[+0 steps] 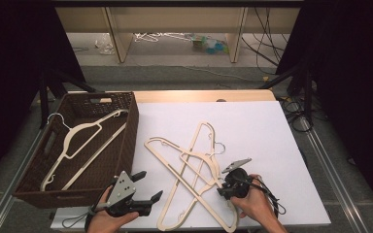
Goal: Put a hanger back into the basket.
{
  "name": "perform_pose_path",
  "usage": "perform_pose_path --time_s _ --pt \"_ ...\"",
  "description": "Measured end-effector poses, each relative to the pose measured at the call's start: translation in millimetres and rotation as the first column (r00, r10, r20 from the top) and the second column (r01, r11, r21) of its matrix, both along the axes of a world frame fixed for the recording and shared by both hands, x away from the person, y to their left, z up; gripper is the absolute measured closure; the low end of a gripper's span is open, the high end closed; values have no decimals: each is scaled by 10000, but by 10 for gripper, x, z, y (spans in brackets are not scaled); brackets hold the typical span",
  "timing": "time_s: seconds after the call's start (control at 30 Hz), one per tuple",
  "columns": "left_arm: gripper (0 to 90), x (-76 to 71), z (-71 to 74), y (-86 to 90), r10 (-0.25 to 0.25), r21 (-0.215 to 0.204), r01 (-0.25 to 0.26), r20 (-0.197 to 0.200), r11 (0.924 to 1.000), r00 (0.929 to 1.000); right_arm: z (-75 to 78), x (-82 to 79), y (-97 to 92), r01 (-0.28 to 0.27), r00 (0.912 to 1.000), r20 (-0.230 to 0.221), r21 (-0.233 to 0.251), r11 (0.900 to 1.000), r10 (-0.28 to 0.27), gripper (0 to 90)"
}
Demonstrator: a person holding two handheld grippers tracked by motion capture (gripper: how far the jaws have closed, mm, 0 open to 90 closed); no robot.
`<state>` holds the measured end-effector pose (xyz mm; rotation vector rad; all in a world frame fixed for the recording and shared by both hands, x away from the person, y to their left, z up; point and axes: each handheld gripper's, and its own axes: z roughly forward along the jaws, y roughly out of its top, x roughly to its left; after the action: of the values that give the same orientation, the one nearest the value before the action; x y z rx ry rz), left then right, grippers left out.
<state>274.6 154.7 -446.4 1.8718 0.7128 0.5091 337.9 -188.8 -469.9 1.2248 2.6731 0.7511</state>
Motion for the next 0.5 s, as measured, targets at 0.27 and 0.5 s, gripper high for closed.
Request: perform_pose_path --time_s 0.27,0.5 --pt "208 -14 3 7 -33 168 32 79 9999 10000 4 56 -71 190 9991 -387 462 9988 -172 773" --pt "208 -1 6 13 -57 174 56 62 9998 10000 34 76 -167 -518 9972 -525 330 9981 535 799"
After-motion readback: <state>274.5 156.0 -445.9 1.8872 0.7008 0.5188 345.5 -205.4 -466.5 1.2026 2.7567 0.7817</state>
